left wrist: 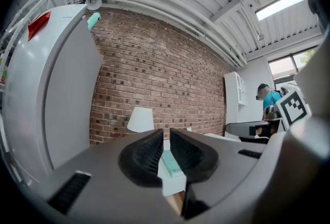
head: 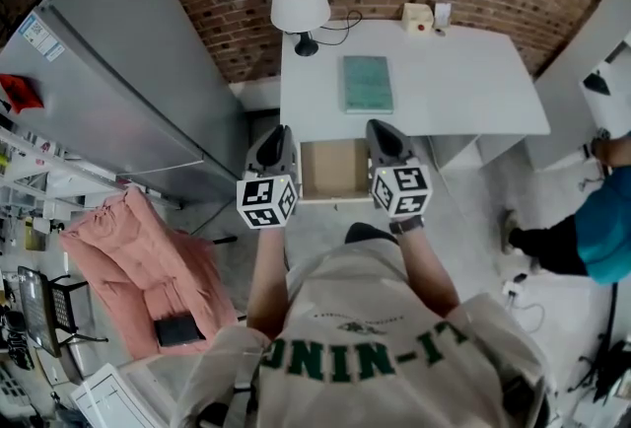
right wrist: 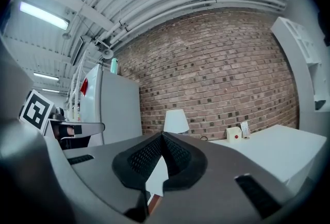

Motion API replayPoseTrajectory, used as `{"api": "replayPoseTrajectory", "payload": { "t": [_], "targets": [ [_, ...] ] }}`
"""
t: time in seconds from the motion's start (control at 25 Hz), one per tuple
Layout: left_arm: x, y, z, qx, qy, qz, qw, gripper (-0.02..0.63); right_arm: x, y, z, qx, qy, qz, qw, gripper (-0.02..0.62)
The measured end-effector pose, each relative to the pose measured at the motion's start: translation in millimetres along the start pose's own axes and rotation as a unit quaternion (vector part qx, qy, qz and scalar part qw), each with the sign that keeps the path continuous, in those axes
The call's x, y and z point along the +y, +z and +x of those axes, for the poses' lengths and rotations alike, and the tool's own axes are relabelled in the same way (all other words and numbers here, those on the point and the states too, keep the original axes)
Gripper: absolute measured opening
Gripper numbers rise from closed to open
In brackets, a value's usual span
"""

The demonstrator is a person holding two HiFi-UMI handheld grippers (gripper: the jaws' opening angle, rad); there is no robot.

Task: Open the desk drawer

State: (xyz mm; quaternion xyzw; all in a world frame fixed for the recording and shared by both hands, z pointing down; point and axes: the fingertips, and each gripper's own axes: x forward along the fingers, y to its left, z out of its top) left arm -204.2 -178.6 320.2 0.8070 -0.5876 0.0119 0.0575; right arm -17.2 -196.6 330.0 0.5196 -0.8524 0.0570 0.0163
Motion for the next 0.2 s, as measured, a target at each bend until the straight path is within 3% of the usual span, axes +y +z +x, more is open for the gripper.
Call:
{"api": "replayPoseTrajectory", "payload": {
  "t": [0.2],
  "targets": [
    [11.3, 2.6, 9.3, -0.002, 0.004, 0.006, 1.0, 0.04, 3.3, 0.5, 19.2, 0.005, 0.005, -0.008, 1.0, 0.0]
  ]
}}
